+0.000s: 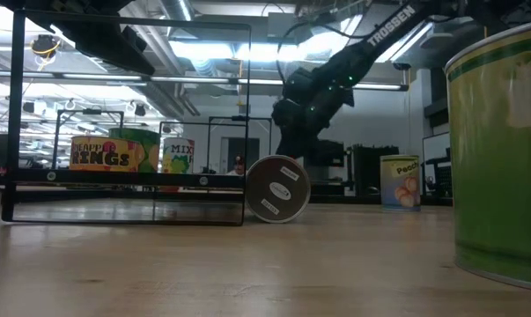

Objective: Pick and place cans onto a shelf
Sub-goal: Put the small canned oranges on the shelf

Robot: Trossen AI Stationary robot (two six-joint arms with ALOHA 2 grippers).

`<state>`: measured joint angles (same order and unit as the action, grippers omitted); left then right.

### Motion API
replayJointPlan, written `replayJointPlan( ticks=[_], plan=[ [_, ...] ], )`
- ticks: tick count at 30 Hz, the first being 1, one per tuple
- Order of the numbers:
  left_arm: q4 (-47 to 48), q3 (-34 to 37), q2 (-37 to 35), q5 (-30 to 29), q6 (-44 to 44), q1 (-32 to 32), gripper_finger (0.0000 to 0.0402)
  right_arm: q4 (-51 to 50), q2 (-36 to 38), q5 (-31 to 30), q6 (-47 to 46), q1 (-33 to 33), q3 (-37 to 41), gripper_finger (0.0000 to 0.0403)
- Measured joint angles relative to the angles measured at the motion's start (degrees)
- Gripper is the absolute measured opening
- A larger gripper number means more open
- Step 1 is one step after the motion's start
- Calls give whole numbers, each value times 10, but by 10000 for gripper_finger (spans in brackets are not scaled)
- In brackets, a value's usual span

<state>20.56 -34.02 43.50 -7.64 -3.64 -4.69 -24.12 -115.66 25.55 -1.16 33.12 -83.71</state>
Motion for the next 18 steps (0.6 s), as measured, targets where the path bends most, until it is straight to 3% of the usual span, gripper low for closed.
replayJointPlan(
  ticks=[10, 18],
  plan=[
    [0, 0, 0, 0, 0, 0, 39, 112, 0, -3, -1, 0, 51, 11],
    [0, 0, 0, 0, 0, 0, 39, 126, 0, -79, -16, -5, 64, 11]
  ],
)
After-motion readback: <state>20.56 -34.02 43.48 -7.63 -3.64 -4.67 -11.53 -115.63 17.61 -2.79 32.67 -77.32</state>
